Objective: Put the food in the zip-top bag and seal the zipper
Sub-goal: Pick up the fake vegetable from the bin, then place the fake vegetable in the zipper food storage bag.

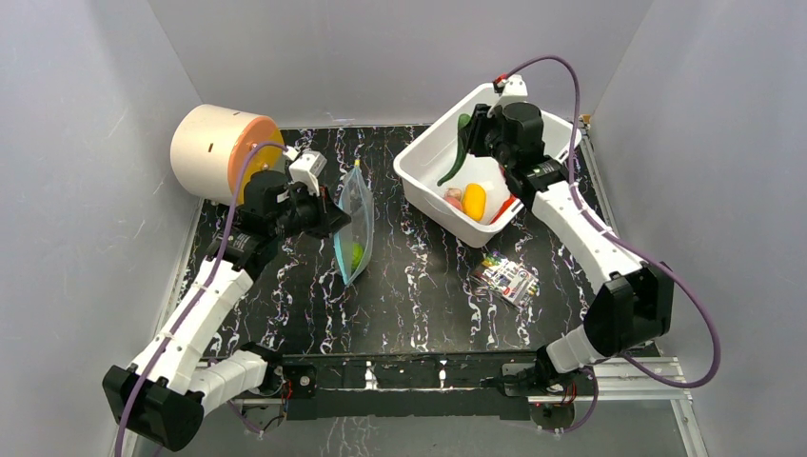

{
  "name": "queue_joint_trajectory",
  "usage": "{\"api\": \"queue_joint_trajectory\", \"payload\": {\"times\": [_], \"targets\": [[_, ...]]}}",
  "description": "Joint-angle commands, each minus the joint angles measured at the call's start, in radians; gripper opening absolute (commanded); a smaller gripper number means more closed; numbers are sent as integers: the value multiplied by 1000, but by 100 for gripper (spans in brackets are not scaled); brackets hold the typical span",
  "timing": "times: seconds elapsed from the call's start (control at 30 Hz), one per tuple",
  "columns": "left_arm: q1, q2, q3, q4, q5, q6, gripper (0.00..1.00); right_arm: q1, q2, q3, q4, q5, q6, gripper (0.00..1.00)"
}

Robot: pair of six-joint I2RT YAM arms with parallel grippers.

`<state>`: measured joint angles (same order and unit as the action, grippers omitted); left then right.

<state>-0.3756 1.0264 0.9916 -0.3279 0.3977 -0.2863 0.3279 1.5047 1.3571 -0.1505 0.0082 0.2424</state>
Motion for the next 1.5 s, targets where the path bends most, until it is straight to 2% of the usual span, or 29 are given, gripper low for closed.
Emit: {"api": "queue_joint_trajectory", "payload": {"times": [0.0, 0.17, 0.53, 0.97, 1.47], "targets": [[-3, 1, 70, -2, -112, 84, 0, 60, -77, -6, 95, -58, 18, 13], [-3, 31, 147, -18, -107, 74, 0, 153, -138, -12, 128, -75, 20, 13], [-3, 37, 129, -20, -23, -29, 0, 325, -209, -60, 303, -158, 0, 12], [-3, 43, 159, -82, 80, -52, 0, 368, -272, -151, 621, -316, -122, 12], [-3, 13, 137, -48, 186, -162, 0, 461, -231, -201, 704, -455, -404, 17]]}}
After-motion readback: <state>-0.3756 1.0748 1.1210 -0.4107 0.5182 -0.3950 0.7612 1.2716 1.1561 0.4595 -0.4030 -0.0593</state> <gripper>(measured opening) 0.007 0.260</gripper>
